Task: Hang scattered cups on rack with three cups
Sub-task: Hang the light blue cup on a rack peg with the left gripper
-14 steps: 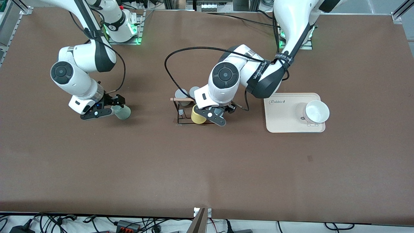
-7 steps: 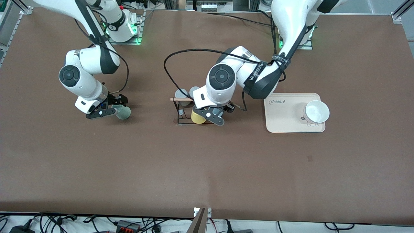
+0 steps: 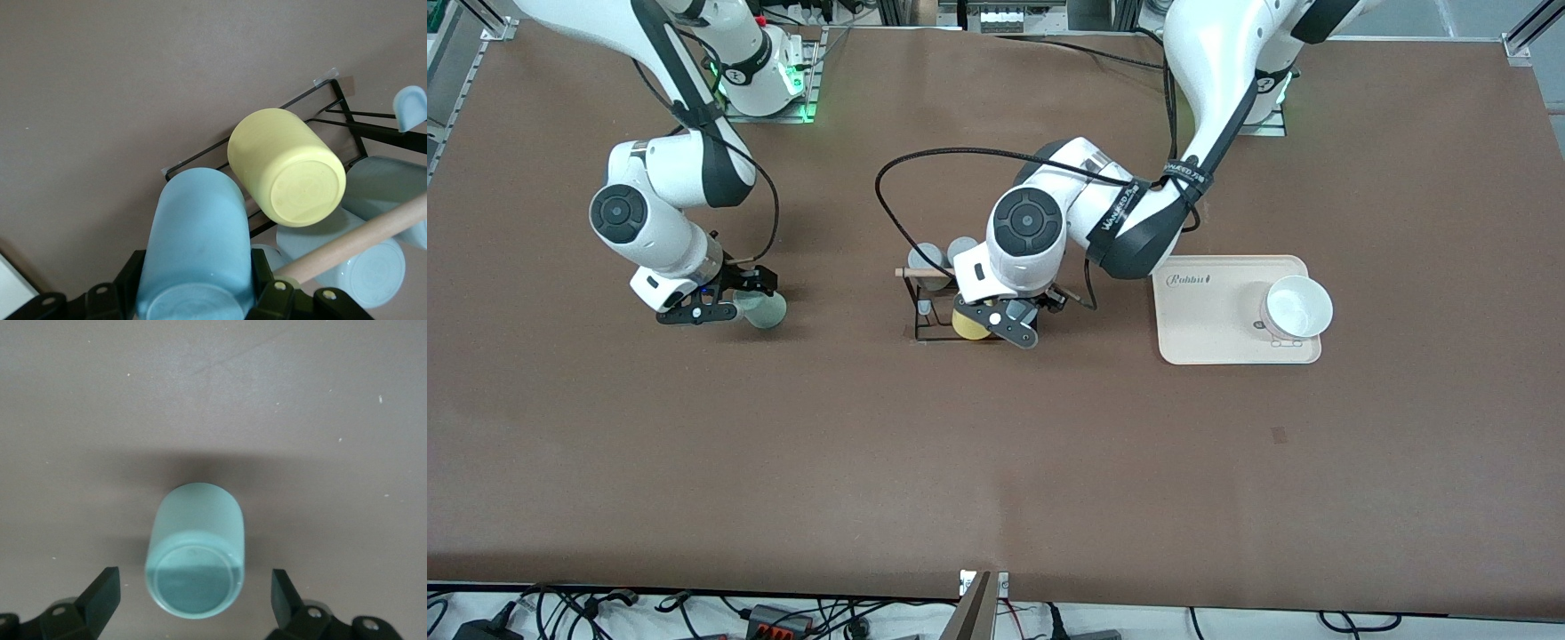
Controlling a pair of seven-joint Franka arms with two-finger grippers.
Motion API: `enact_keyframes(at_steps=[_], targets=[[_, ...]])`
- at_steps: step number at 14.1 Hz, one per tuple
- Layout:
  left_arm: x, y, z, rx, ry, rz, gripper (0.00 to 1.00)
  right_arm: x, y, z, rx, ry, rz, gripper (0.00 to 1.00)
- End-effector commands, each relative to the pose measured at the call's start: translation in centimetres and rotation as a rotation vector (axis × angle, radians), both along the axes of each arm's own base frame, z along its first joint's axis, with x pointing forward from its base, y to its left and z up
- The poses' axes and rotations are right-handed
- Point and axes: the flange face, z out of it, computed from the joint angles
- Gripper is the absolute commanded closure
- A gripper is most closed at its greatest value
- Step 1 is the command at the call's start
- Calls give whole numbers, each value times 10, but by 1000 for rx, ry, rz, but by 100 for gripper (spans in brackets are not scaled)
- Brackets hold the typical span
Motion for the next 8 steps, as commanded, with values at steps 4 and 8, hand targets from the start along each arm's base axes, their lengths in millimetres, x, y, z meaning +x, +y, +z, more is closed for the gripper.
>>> enact_keyframes(at_steps=[4,8], targets=[[-5,-21,-27,1,-11,-20,60,-2,2,-7,-9,-4,-16,0],[1,-12,-16,0,-19,-5,9,-1,0,-19,-9,-4,-18,0]])
